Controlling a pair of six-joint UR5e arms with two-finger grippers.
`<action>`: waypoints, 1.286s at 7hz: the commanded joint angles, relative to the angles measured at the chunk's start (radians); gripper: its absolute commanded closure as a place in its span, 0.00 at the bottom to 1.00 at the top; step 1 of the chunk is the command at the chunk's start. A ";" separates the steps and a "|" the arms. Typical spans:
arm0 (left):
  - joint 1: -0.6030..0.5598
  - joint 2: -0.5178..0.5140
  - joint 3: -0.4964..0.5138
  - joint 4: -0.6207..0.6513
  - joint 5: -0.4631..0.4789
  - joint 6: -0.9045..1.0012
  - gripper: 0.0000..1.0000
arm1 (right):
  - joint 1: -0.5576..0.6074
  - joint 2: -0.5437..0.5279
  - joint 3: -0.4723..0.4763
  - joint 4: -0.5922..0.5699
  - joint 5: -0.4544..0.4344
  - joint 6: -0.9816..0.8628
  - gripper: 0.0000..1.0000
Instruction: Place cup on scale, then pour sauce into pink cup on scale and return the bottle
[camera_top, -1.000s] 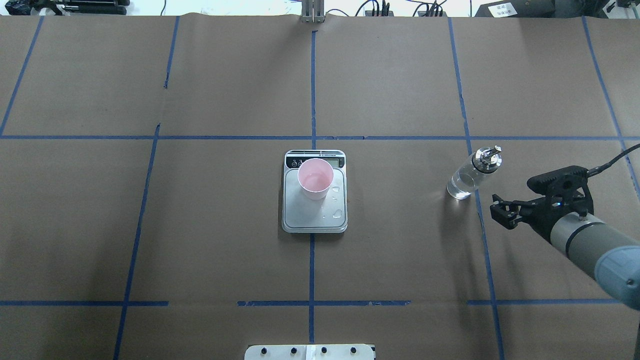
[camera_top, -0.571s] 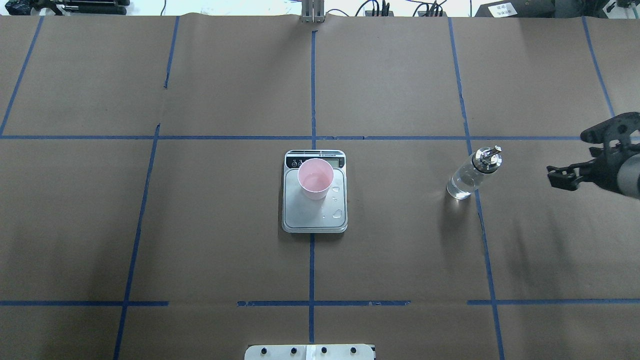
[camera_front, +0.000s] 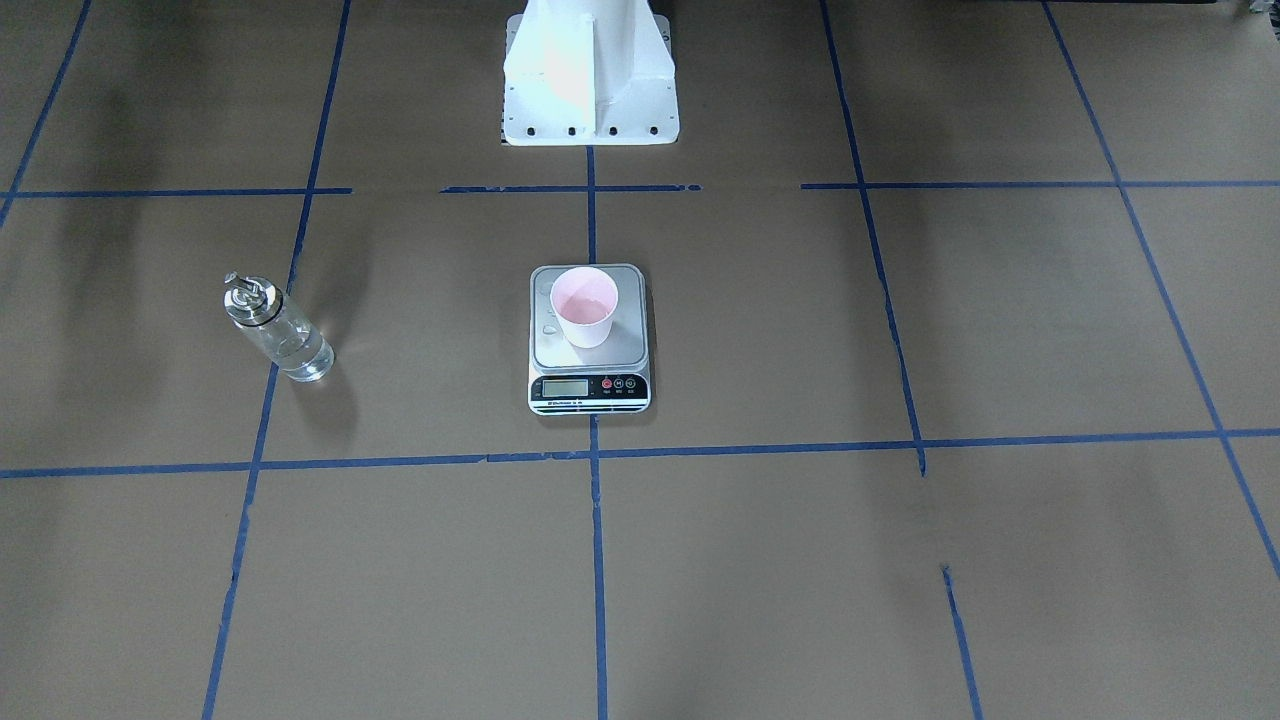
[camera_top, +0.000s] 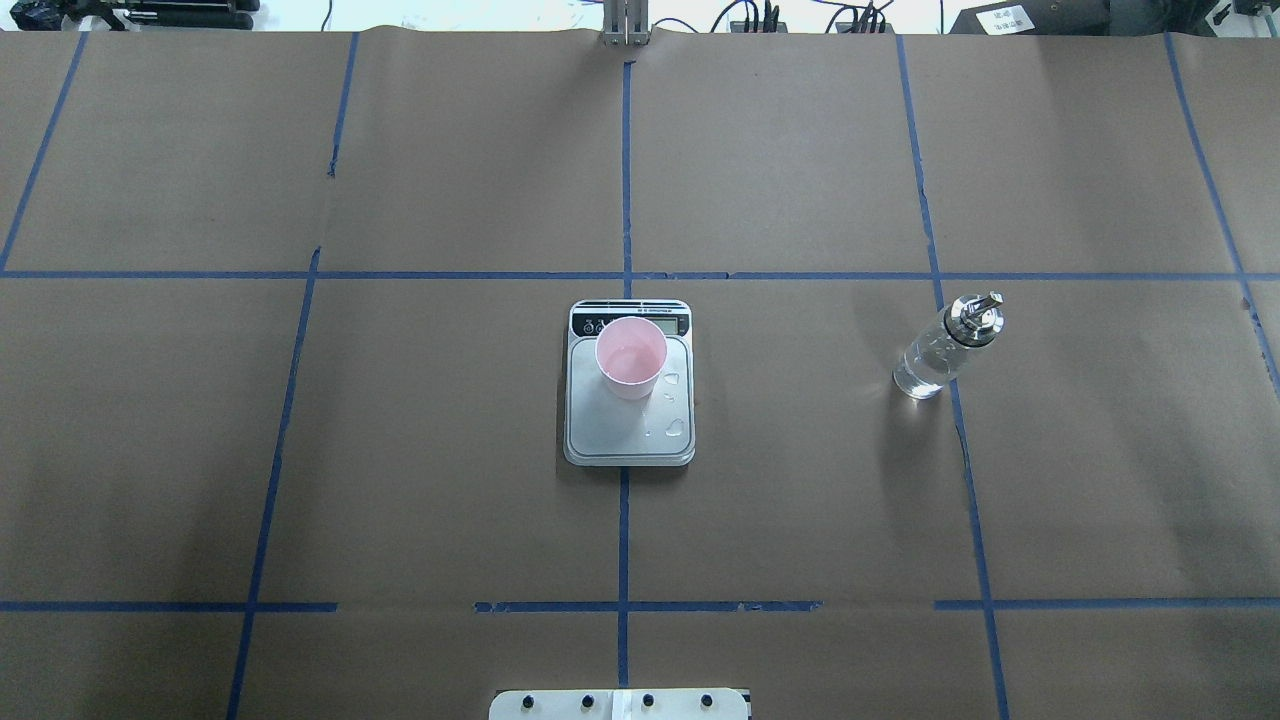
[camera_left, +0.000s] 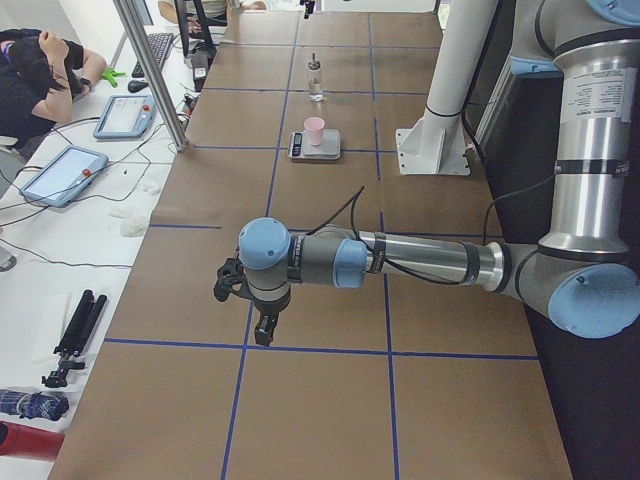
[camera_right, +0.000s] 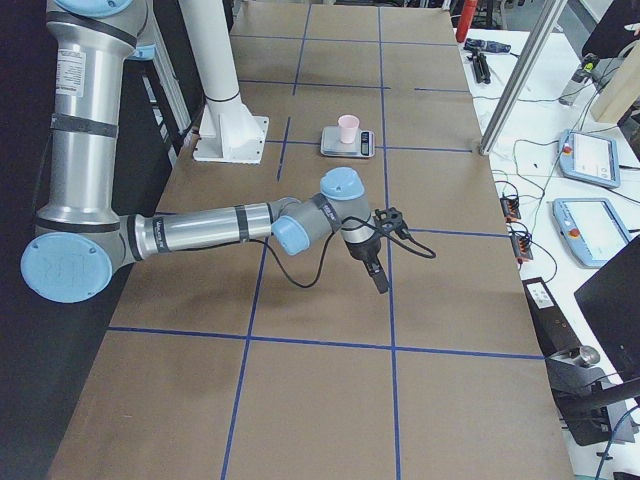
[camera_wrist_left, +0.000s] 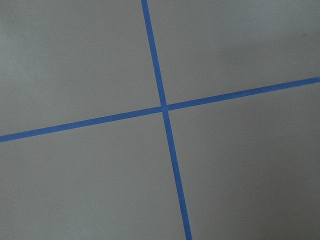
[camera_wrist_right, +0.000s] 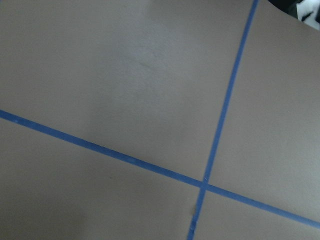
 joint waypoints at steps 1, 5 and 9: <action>0.000 0.000 0.001 0.000 -0.007 0.000 0.00 | 0.083 0.034 -0.059 -0.196 0.097 -0.127 0.00; 0.000 0.003 0.000 0.000 -0.007 0.006 0.00 | 0.127 -0.043 -0.099 -0.184 0.212 -0.109 0.00; 0.000 0.000 0.000 -0.002 -0.007 0.006 0.00 | 0.126 -0.041 -0.101 -0.182 0.214 -0.112 0.00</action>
